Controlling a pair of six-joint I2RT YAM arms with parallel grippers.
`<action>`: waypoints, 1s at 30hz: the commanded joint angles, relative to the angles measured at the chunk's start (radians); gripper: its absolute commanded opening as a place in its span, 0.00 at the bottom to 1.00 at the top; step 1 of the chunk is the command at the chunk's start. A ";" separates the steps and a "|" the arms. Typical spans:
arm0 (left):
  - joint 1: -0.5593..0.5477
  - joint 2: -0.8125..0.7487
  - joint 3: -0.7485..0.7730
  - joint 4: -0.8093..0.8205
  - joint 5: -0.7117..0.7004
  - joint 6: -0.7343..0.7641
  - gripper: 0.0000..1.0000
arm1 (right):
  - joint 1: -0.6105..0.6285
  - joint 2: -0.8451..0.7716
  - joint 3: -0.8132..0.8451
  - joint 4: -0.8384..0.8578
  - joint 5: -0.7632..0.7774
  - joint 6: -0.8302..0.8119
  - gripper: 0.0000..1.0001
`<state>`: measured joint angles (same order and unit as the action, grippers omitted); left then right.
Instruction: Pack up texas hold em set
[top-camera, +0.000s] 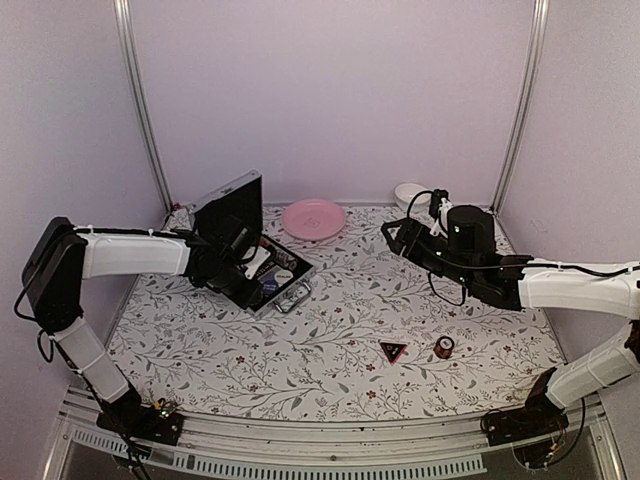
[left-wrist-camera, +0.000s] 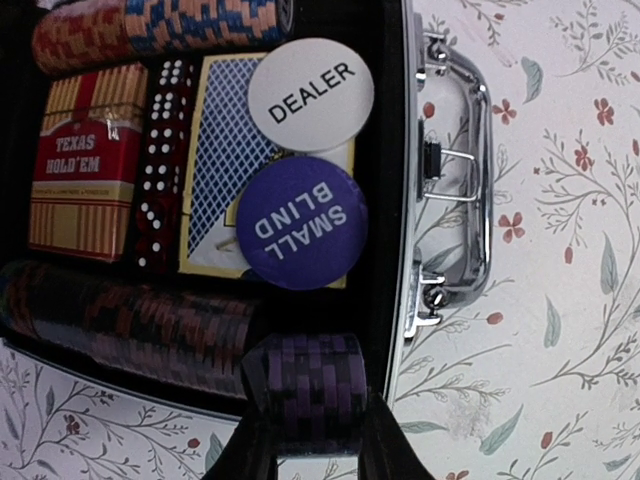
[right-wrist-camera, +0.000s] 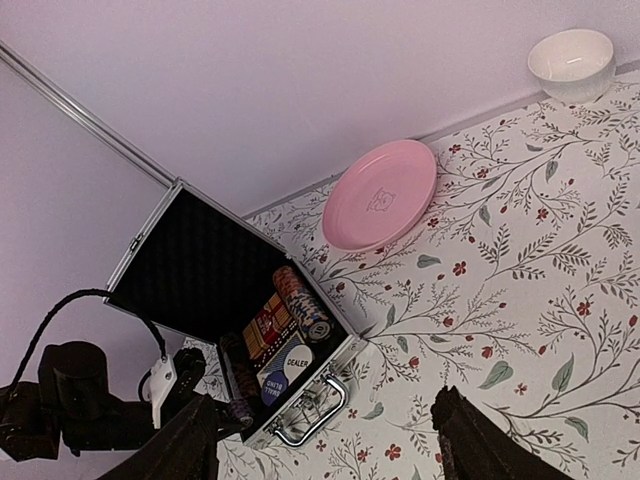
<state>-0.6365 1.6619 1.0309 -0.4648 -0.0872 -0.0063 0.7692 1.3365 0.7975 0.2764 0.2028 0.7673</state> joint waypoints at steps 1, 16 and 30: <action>0.009 0.016 0.002 -0.001 -0.041 0.018 0.08 | -0.009 -0.010 -0.006 0.003 0.000 -0.002 0.74; 0.009 0.032 0.005 -0.006 -0.069 0.011 0.33 | -0.017 0.014 0.000 0.004 -0.017 0.004 0.74; 0.005 -0.054 -0.019 0.022 -0.167 0.008 0.46 | -0.019 -0.002 -0.004 0.001 0.002 -0.001 0.74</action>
<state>-0.6346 1.6791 1.0306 -0.4652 -0.1883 -0.0002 0.7578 1.3437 0.7975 0.2764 0.1909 0.7692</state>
